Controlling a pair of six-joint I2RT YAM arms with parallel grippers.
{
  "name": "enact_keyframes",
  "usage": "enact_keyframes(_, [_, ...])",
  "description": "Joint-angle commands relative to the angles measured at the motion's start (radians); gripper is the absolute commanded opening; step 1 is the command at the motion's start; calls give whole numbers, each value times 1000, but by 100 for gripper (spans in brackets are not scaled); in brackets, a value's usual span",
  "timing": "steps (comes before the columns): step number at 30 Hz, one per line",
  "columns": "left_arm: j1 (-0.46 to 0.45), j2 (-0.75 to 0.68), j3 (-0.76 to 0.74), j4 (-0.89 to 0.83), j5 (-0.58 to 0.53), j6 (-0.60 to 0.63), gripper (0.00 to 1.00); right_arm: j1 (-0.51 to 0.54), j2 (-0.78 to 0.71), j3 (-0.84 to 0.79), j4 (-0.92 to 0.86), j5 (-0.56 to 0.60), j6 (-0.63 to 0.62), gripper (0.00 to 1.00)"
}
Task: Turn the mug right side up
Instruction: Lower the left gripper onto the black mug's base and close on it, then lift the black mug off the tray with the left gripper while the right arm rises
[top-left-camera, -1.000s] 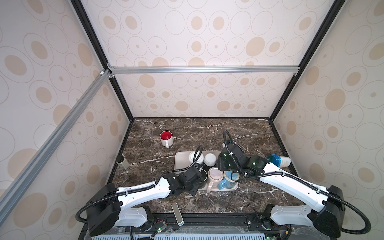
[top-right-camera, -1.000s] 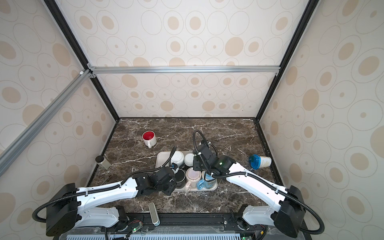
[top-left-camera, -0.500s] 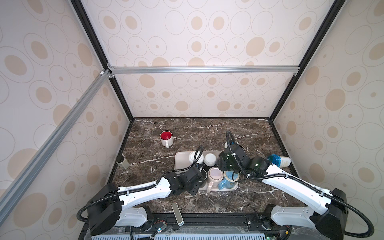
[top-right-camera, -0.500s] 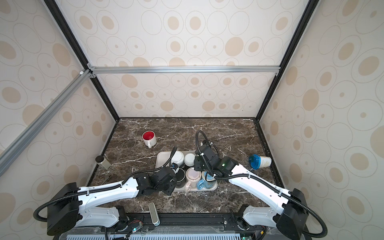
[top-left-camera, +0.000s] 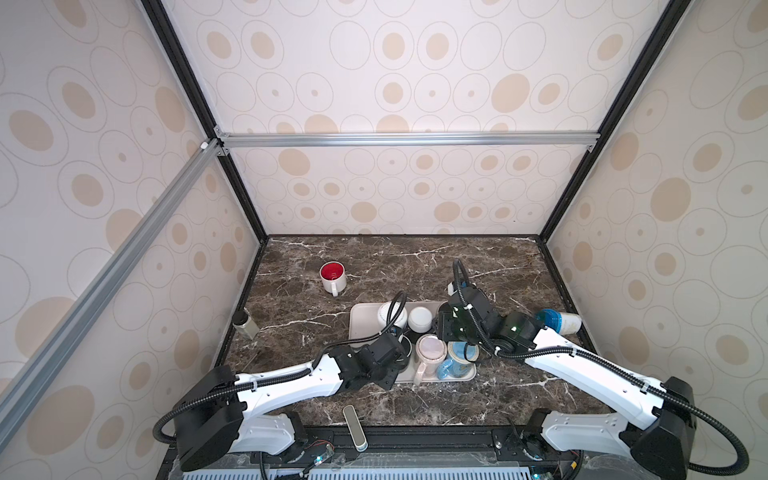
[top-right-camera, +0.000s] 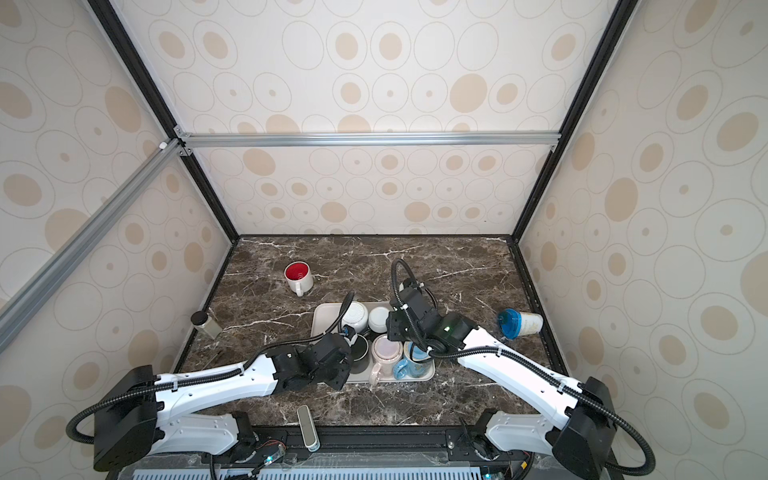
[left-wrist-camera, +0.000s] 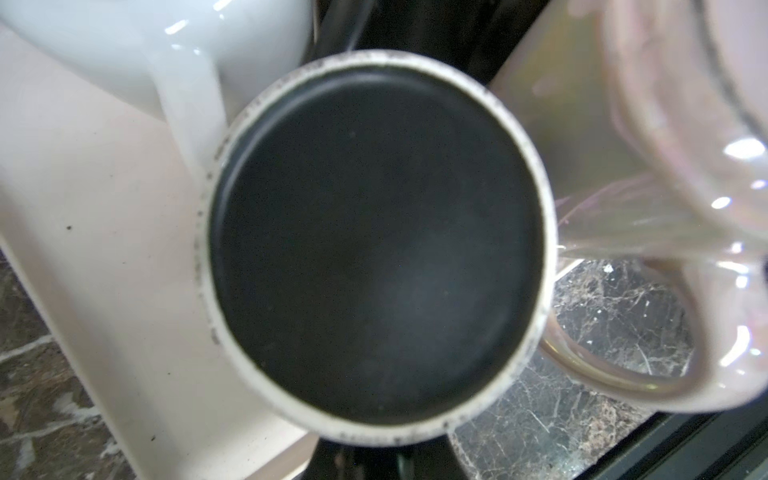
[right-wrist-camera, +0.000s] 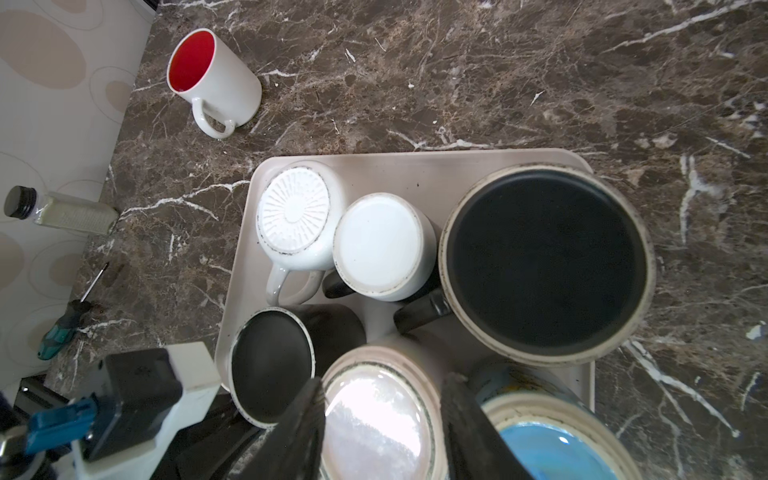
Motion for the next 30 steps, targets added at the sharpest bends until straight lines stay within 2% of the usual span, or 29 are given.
enact_keyframes(1, [-5, -65, 69, -69, -76, 12, 0, -8, 31, 46, -23, -30, -17, 47])
enact_keyframes(6, [-6, -112, 132, -126, -79, 13, 0, -8, 80, 114, -53, -48, -53, 46])
enact_keyframes(10, [-6, -134, 197, -196, -74, 18, 0, -21, 94, 181, -91, -12, -102, 46])
enact_keyframes(14, [-6, -149, 335, -329, -140, 61, 0, -96, 82, 232, -96, -38, -142, 46])
enact_keyframes(18, [6, -127, 467, -364, -217, 119, 0, -182, 84, 261, -62, -93, -157, 46])
enact_keyframes(21, [58, -119, 481, -244, -200, 194, 0, -233, 95, 267, 0, -136, -149, 46])
enact_keyframes(25, [199, -109, 452, -51, -64, 249, 0, -287, 102, 224, 135, -214, -96, 46])
enact_keyframes(30, [380, -106, 366, 253, 87, 242, 0, -331, 139, 202, 226, -300, -37, 46])
